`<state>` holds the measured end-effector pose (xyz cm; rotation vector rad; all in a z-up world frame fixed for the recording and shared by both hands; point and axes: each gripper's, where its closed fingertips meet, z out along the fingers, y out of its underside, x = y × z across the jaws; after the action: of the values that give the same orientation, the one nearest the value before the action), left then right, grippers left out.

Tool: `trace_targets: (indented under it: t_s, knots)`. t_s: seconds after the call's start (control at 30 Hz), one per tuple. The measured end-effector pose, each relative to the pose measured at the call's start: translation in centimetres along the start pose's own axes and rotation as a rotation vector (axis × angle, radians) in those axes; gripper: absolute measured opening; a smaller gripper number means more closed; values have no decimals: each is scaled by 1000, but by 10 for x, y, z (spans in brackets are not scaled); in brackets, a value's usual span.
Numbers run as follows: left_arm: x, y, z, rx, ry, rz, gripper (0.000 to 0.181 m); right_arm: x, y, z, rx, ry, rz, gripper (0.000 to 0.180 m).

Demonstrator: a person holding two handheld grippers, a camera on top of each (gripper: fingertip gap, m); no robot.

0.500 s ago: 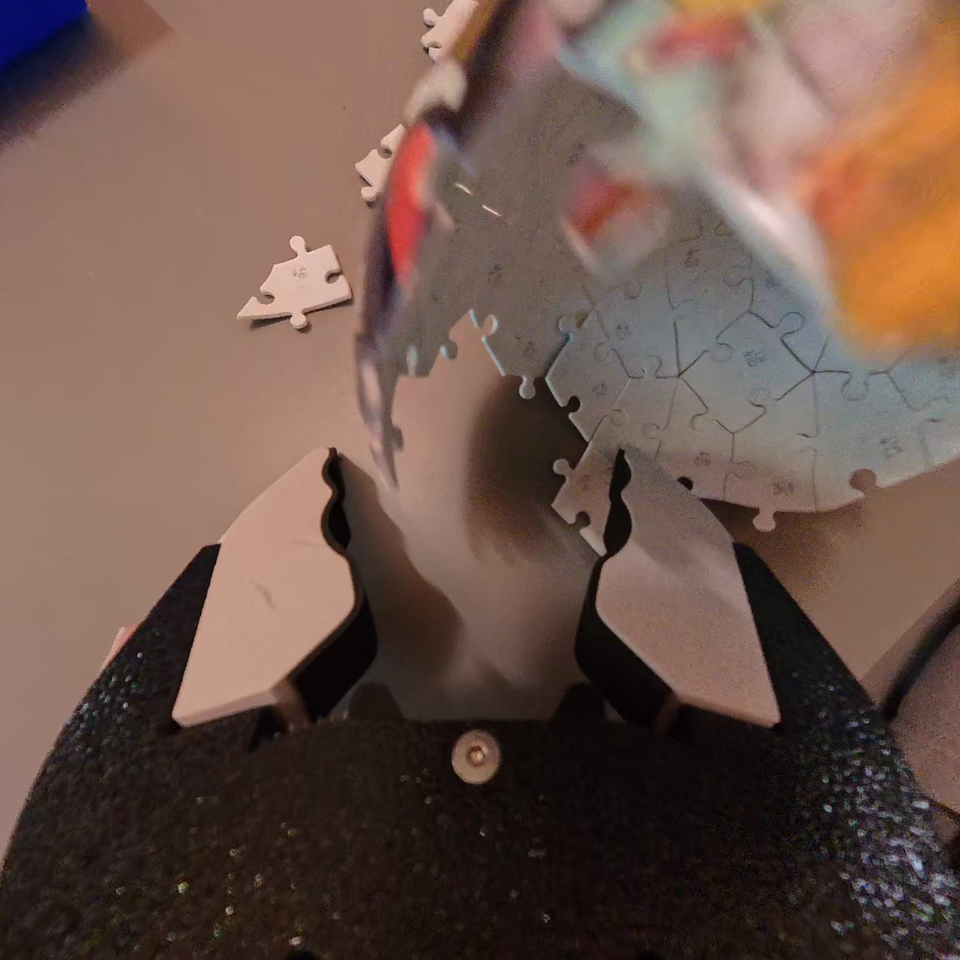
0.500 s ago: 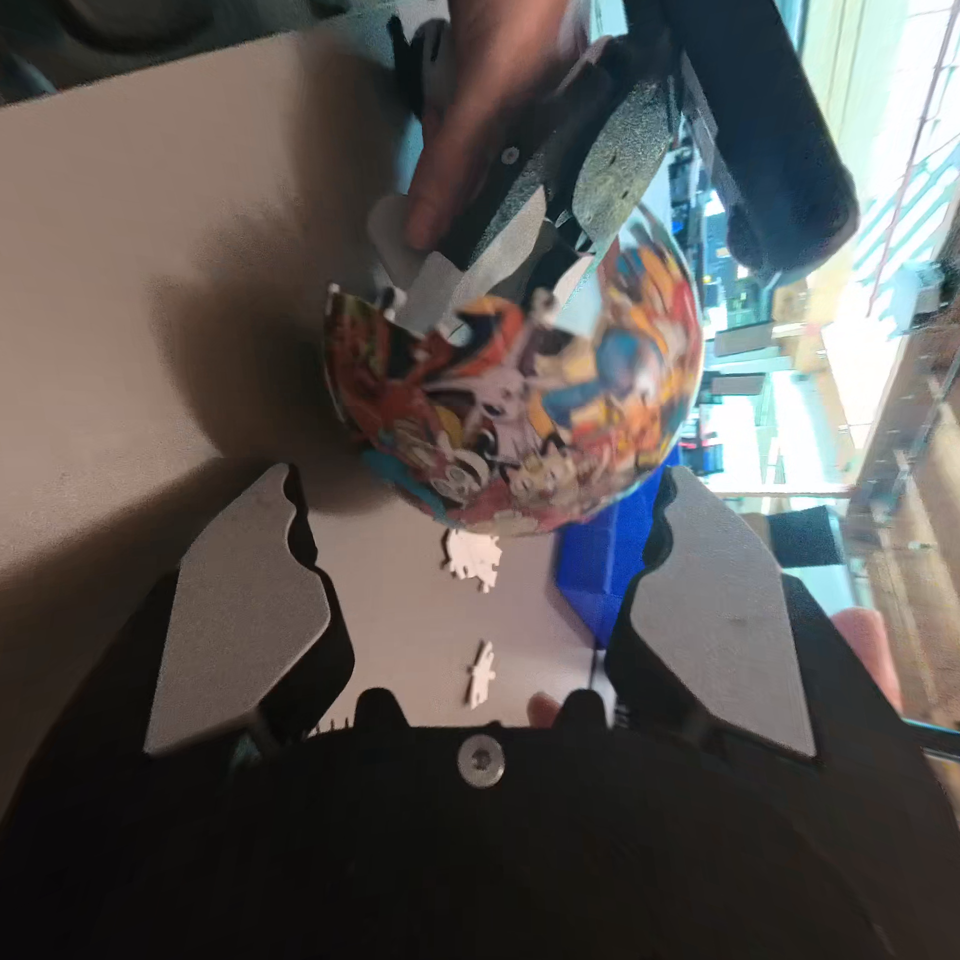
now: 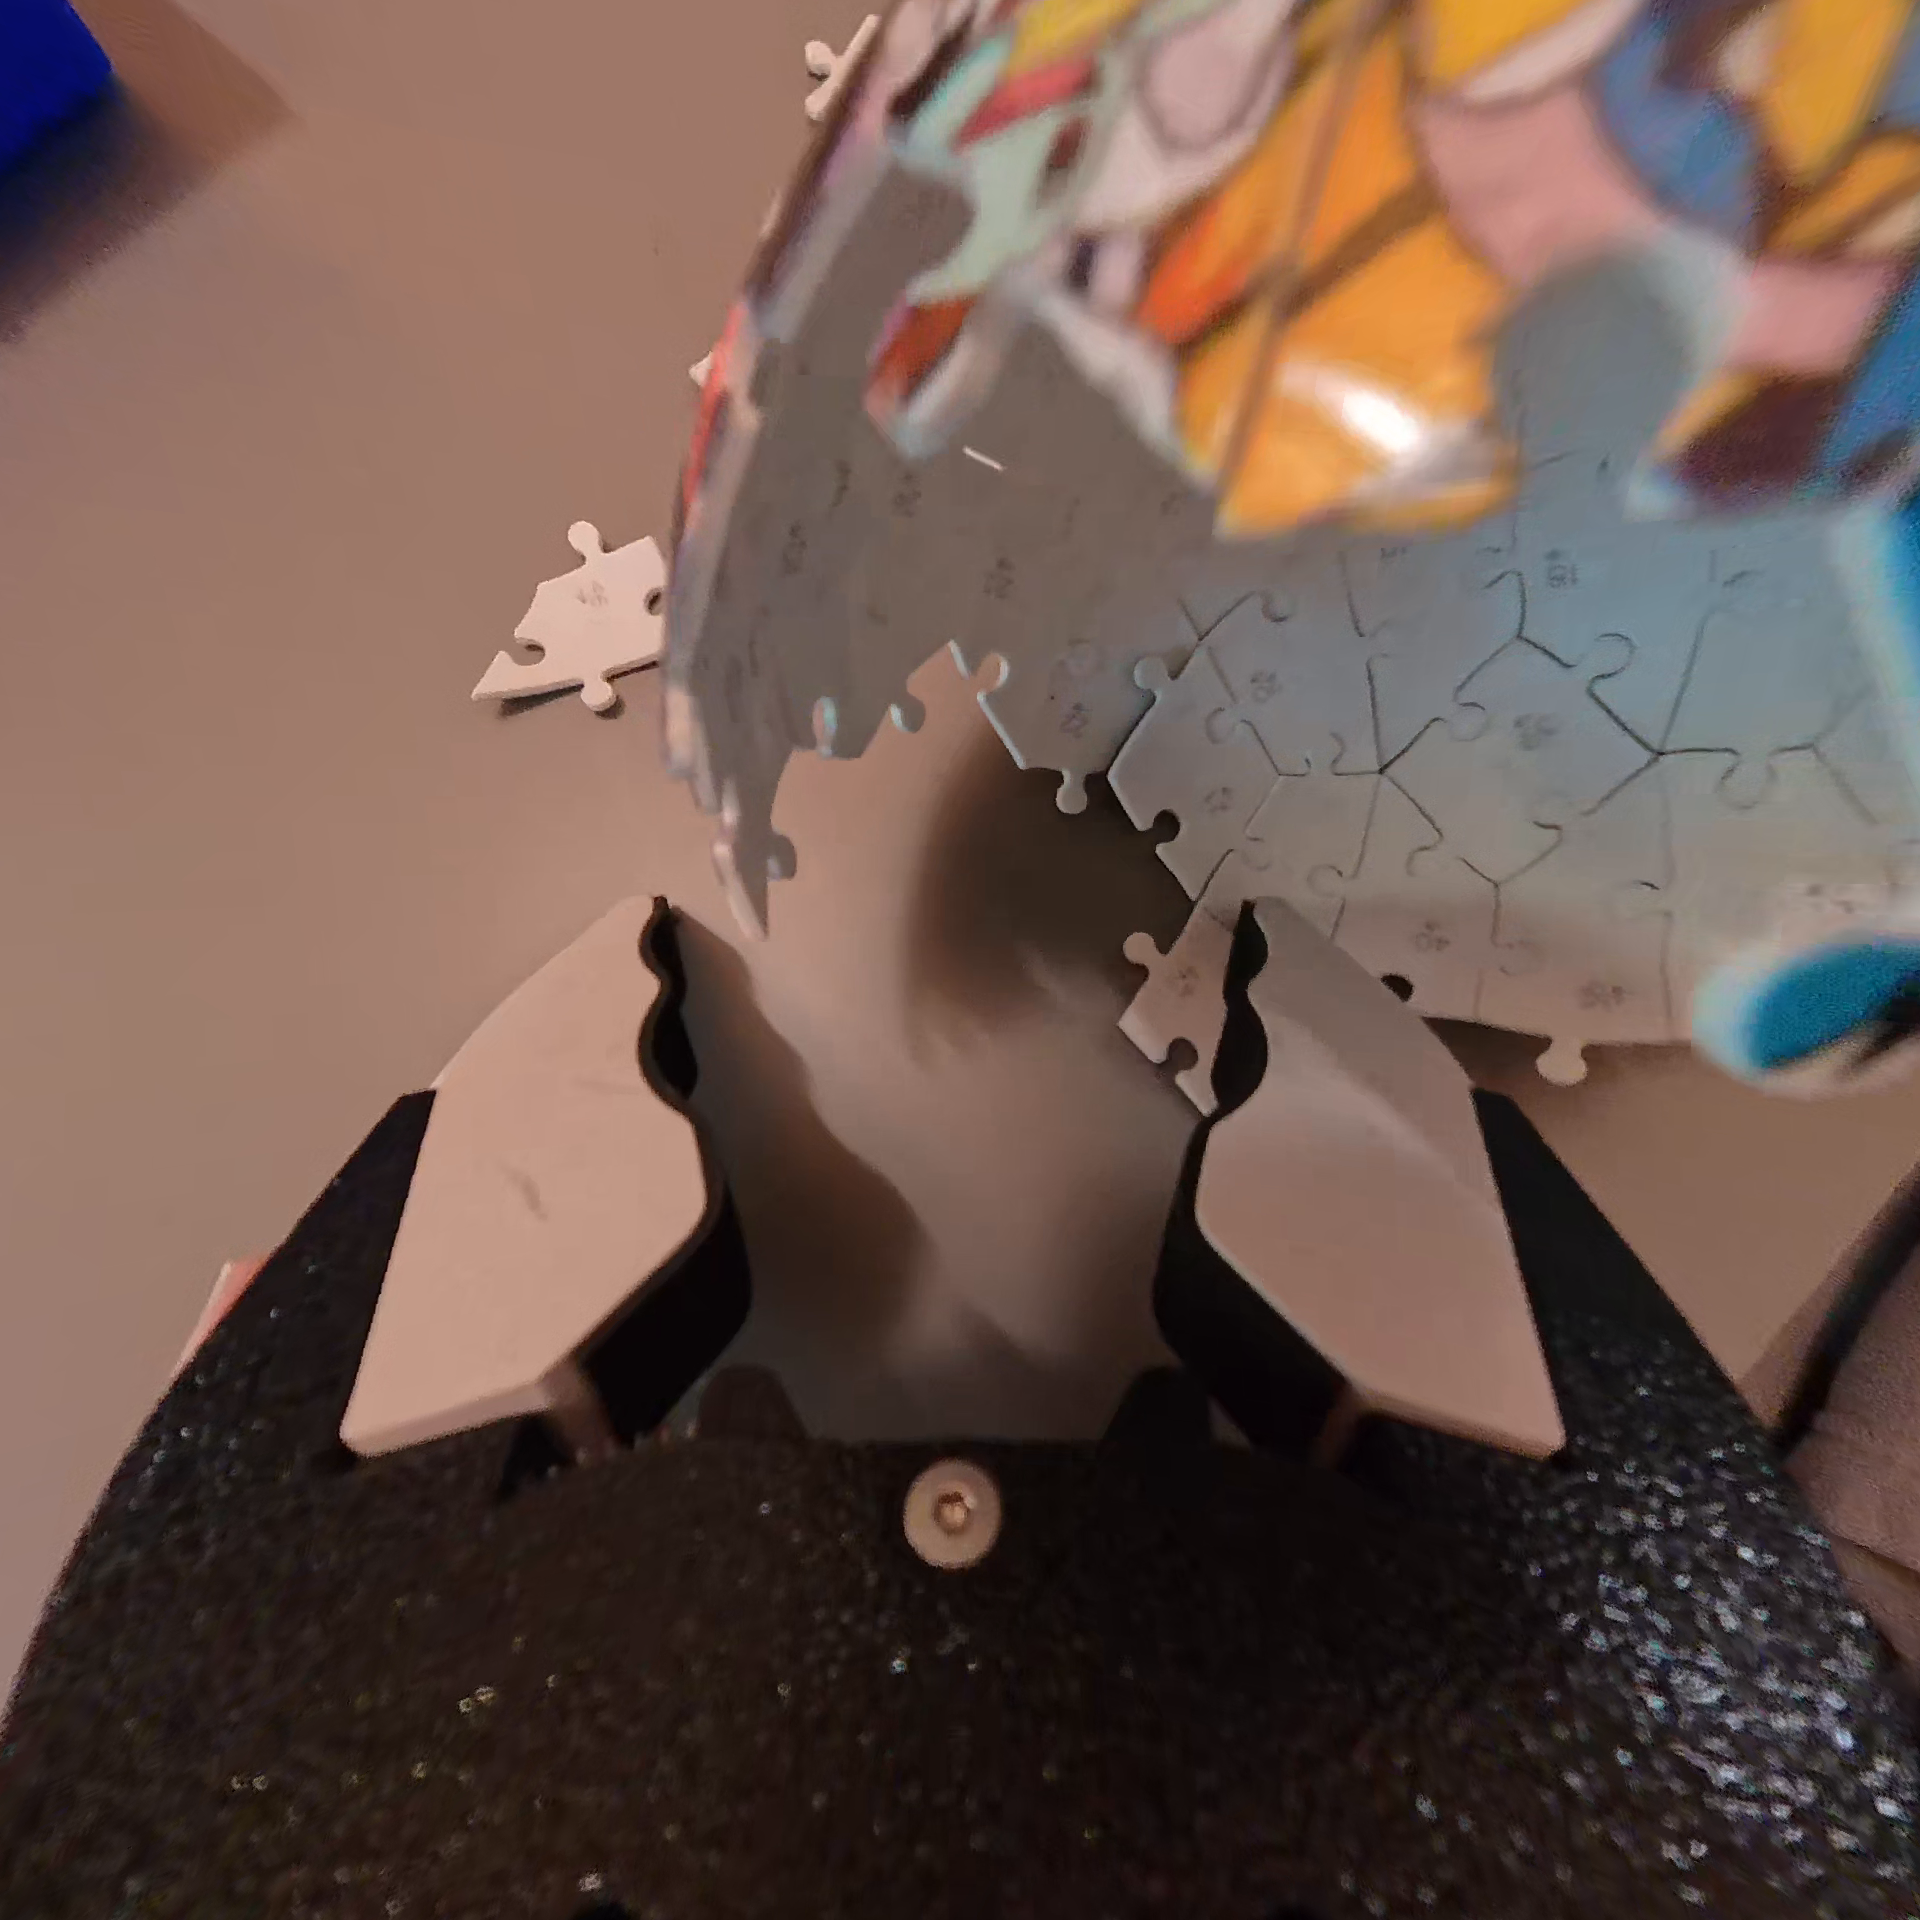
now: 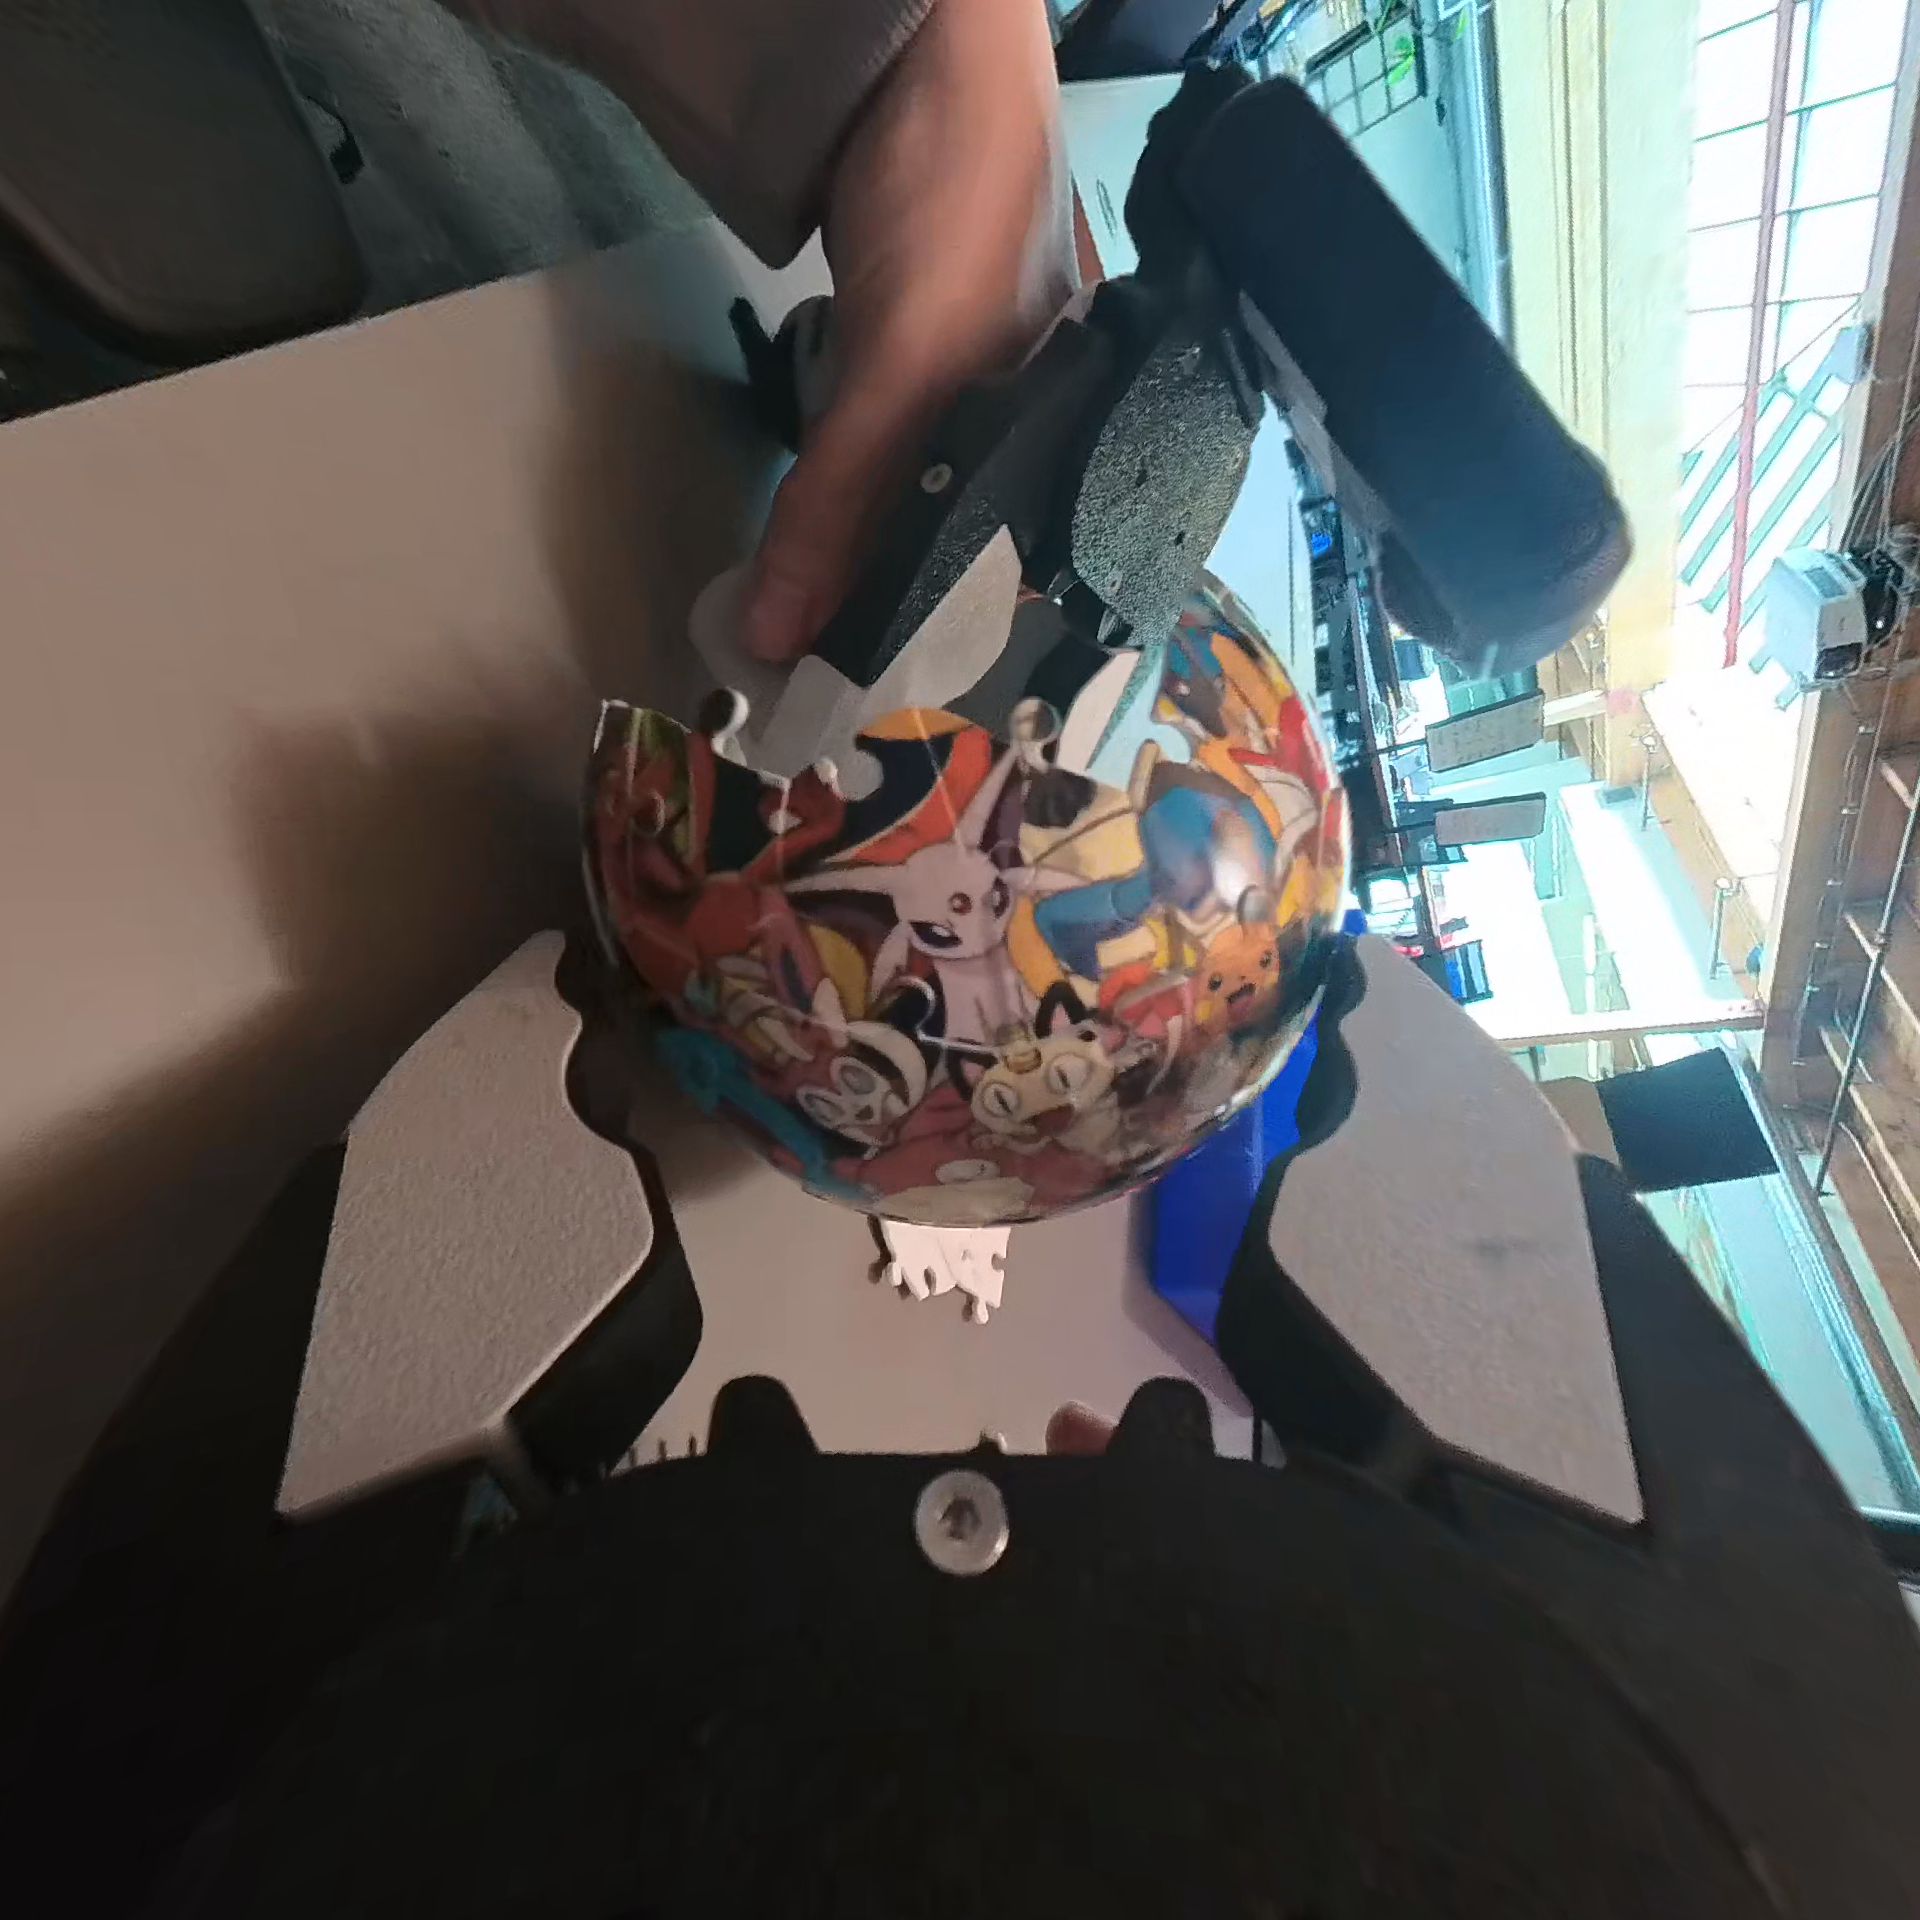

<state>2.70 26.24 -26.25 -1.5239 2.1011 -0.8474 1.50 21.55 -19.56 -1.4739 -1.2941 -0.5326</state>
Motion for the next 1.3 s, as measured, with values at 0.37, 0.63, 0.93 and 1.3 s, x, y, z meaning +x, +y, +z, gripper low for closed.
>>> trace_targets:
  t_s: [0.37,0.63,0.93,1.3]
  knots:
    - [-7,-1,3,-8,-45,-39,107,0,0,8,-47,99,-30,131]
    - [-9,-5,6,-29,-81,-82,106,1,5,4,-51,133,22,131]
    - [-14,-11,8,4,-106,-160,97,0,8,1,-52,152,57,130]
    - [-16,-19,10,13,-160,-172,95,-2,17,-6,-85,142,112,130]
